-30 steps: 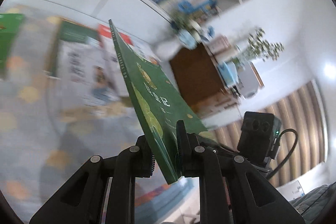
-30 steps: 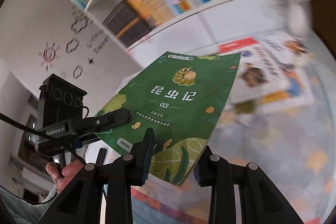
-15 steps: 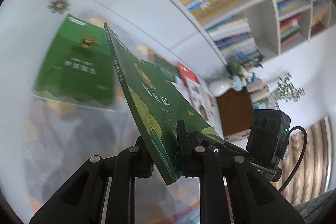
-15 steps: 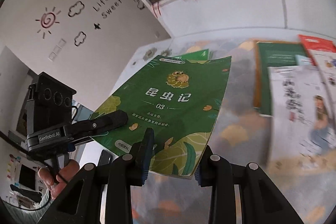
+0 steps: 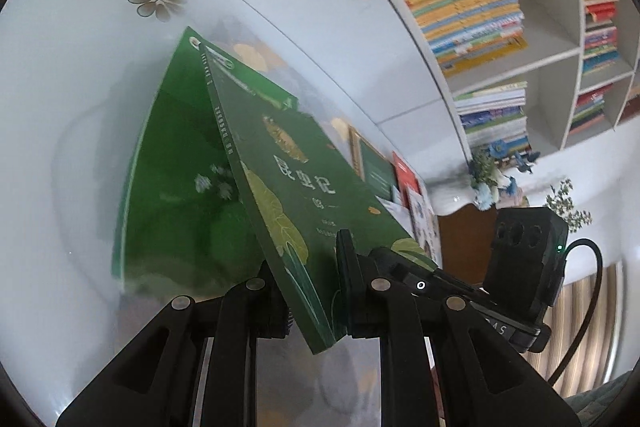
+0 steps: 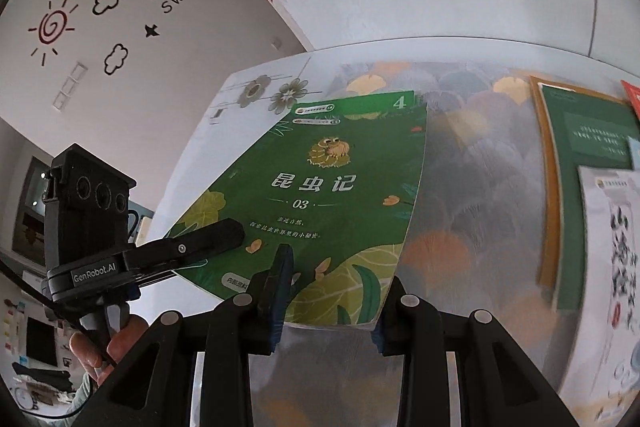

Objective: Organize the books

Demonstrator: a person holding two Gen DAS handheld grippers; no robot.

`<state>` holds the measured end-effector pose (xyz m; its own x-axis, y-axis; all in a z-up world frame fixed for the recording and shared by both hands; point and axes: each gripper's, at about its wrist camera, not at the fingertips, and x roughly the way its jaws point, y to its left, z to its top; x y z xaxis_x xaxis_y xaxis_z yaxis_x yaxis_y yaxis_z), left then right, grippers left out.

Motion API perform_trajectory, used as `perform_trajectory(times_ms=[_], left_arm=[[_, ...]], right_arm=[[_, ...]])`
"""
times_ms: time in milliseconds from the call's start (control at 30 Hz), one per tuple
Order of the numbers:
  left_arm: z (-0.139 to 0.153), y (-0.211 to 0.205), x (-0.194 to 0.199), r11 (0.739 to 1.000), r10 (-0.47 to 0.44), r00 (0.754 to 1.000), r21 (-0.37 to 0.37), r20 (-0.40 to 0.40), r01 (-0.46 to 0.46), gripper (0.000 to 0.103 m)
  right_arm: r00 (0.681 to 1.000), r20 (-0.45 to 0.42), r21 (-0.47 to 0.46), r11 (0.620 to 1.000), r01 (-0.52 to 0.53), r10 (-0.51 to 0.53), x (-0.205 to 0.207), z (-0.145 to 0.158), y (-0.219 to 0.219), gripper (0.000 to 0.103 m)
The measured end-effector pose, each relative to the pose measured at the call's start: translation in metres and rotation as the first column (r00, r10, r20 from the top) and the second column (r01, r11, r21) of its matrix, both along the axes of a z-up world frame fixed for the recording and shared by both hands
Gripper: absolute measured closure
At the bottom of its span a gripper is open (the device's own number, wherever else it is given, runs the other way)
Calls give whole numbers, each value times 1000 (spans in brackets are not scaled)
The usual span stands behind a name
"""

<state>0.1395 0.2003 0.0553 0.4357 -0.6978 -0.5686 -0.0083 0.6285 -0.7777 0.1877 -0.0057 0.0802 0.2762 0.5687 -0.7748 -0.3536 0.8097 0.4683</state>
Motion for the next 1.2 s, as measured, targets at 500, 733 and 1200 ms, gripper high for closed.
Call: perform_trajectory(times_ms=[500,733,1200], left_arm=[[-32,48,-21,978,120,988,183,-94,-101,88],[-10,59,-49,937,152,986,327,-66,-122,88],[62,-121,-70,895,-192,980,417,40,159,76]], right_arm=[[992,-114,-17,998,-64,62,13,-49,37,71],[976,-203,11,997,-73,74,-2,-61,26,71],[976,-162,24,988,150,-144,-123,-28,-144,53]])
